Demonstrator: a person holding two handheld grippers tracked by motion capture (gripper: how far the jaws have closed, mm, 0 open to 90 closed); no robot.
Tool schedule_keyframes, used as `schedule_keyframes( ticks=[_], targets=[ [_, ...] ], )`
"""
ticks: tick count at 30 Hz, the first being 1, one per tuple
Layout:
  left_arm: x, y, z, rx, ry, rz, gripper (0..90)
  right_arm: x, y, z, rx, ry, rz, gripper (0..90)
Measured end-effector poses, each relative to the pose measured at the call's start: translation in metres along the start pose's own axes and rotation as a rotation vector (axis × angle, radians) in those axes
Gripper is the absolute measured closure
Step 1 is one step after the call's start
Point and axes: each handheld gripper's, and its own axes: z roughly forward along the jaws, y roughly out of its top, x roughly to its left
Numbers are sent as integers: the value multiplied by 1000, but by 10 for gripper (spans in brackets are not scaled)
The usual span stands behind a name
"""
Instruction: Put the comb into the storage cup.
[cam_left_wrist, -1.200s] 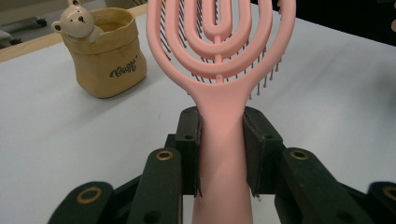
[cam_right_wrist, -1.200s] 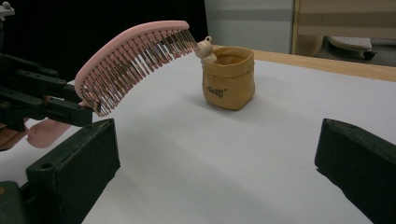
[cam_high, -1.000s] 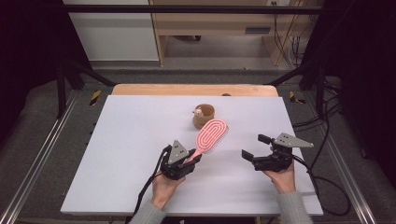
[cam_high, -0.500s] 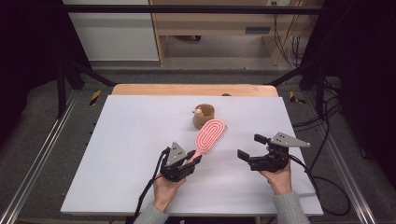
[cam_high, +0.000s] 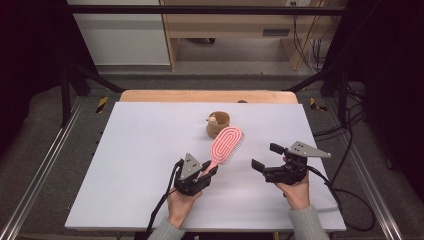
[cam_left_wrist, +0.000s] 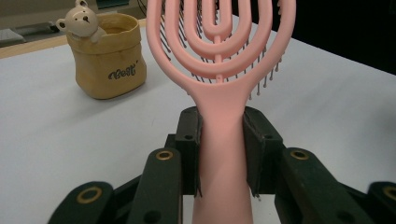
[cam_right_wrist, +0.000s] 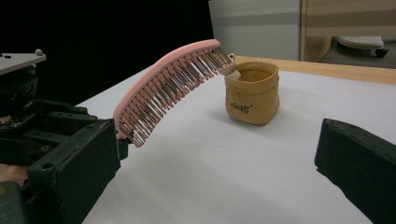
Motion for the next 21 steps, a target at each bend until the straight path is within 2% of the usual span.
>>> schedule_keyframes(
  ticks=[9, 21],
  targets=[
    [-4, -1, 5, -2, 23, 6, 698, 7, 2, 6, 4, 15, 42, 4],
    [-11, -2, 9, -14, 30, 21, 698, 15, 2, 15, -3, 27, 87, 4]
  ],
)
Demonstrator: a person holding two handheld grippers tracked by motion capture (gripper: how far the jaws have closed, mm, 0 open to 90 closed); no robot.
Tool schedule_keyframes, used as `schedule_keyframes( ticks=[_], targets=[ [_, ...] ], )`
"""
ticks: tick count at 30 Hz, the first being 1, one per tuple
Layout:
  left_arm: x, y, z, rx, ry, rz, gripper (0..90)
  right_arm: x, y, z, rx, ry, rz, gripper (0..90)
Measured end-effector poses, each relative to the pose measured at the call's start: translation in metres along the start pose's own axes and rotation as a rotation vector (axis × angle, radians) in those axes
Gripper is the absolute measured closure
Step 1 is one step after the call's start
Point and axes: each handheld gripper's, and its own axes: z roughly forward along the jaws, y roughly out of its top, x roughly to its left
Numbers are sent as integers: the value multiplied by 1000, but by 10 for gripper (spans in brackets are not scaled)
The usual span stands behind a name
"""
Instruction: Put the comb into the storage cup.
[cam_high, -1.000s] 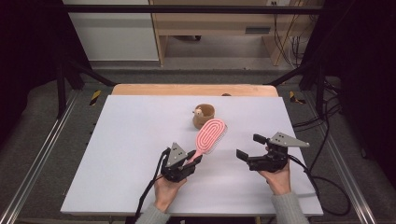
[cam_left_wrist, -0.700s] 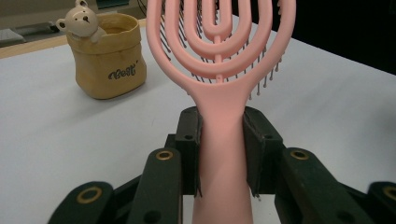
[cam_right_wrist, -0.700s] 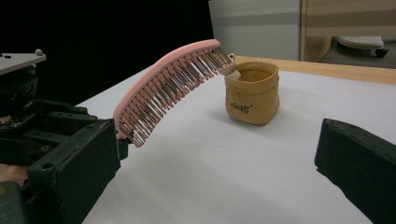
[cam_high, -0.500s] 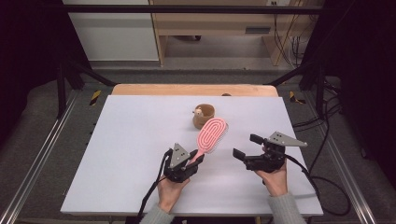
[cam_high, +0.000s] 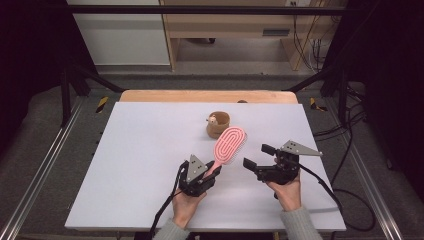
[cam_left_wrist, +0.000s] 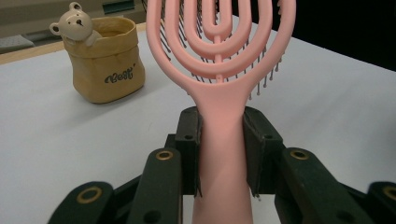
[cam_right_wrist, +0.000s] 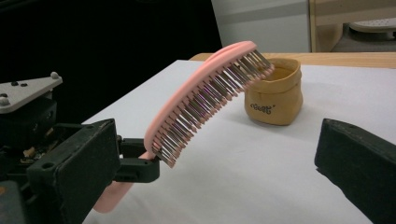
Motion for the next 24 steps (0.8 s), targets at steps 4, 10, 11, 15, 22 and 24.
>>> schedule_keyframes(
  ticks=[4, 10, 11, 15, 22, 24],
  targets=[
    [-2, 0, 1, -3, -2, 1, 698, 3, 1, 2, 0, -1, 11, 4],
    [-5, 1, 1, -7, 2, 2, 698, 6, 2, 6, -1, -7, 32, 5],
    [-5, 1, 1, -9, 2, 1, 698, 6, 2, 7, 0, -5, 37, 5],
    [-6, 1, 2, -13, 2, 2, 698, 6, 3, 8, -2, -3, 61, 5],
    [-9, 1, 3, -18, 1, 2, 698, 6, 3, 11, -8, -10, 75, 5],
    [-10, 0, 4, -21, 3, 5, 698, 6, 2, 12, -7, -12, 79, 5]
  ],
)
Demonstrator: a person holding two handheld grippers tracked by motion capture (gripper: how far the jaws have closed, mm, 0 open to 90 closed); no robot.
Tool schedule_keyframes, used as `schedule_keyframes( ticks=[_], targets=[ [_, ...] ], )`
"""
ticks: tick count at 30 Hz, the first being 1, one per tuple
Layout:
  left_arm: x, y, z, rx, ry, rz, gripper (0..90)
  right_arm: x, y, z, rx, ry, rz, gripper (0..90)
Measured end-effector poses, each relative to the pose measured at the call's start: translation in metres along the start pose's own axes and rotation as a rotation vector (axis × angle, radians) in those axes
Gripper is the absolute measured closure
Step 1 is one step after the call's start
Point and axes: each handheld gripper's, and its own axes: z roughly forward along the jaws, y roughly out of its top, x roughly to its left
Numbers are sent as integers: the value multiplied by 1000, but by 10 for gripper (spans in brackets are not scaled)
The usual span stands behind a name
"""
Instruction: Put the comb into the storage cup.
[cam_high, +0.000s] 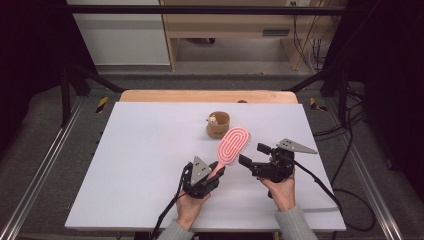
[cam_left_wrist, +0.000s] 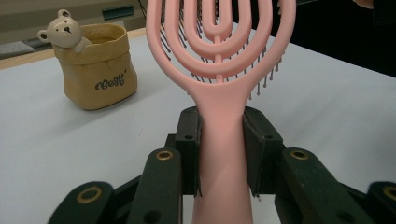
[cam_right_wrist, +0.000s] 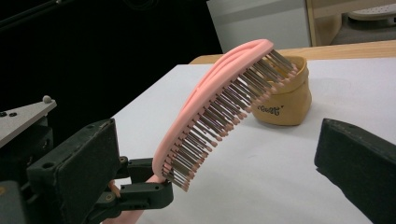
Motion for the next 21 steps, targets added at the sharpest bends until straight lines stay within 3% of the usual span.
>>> schedule_keyframes(
  ticks=[21],
  targets=[
    [-9, 1, 1, -11, -2, 17, 698, 1, 0, 16, 19, -20, 26, 42]
  ],
)
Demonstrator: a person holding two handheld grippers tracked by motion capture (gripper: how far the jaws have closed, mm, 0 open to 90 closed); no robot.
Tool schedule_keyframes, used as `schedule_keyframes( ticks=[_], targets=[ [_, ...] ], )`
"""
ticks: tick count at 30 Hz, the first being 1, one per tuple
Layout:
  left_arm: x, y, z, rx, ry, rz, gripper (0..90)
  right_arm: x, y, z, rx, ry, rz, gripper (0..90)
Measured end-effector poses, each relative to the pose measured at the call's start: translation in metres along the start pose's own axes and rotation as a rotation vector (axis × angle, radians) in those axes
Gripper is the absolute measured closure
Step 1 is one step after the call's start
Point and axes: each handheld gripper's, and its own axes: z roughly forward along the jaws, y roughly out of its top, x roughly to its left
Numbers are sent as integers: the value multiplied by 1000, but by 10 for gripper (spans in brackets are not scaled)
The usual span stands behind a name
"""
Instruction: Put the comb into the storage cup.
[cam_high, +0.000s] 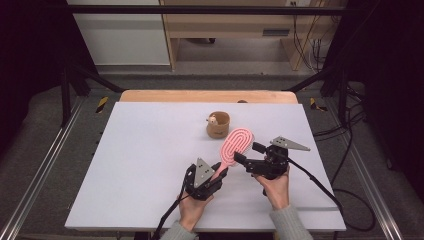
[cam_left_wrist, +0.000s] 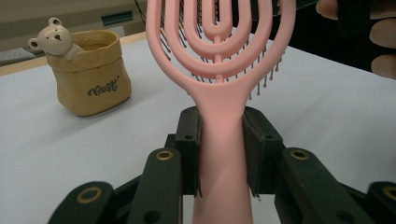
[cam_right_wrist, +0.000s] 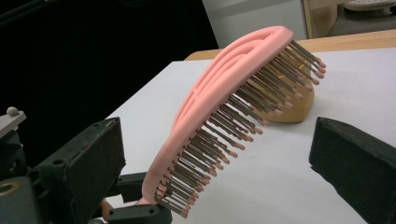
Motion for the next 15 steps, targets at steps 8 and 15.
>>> schedule_keyframes(
  ticks=[8, 15],
  targets=[
    [-4, 0, 1, -4, -2, 8, 698, -1, -1, 5, 16, 5, 24, 105],
    [-7, 0, 2, -6, -6, 17, 698, -1, -1, 6, 23, 7, 43, 199]
  ],
)
